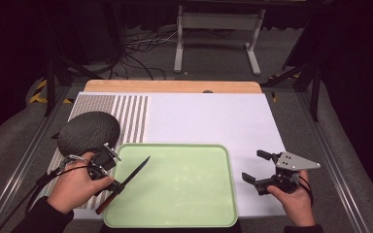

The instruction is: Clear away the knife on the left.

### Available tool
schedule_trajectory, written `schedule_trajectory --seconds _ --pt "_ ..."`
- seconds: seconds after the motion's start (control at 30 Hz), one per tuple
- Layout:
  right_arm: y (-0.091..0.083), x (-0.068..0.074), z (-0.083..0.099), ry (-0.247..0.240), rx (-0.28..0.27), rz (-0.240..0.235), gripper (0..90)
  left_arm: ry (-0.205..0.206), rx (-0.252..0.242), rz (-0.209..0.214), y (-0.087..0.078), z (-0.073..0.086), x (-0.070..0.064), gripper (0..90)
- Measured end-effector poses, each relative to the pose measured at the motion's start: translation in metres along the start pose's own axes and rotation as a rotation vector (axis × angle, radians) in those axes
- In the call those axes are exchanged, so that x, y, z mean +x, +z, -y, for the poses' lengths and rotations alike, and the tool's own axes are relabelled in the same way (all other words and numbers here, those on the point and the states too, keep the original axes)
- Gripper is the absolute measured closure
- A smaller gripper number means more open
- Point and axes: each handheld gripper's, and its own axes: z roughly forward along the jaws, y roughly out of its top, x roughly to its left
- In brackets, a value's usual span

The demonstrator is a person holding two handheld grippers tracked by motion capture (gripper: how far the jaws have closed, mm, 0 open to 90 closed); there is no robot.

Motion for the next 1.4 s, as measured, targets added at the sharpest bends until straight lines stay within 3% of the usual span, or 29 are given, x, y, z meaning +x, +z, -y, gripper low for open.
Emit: schedule_trajectory --seconds 0.47,0.93,1.4 --pt "-0.001 0.000 0.001 0.000 0.006 -0.001 1.9 0.002 0.000 0.046 0.022 -0.010 -0.004 77.9" --pt "0.000 0.000 0.002 -0.001 0.012 -0.008 1.8 -0.020 0.012 0.049 0.038 -0.015 -0.003 77.8" --pt "0.000 0.000 0.003 -0.003 0.013 -0.009 1.8 -0.037 0.036 0.032 0.042 -0.015 -0.001 77.8"
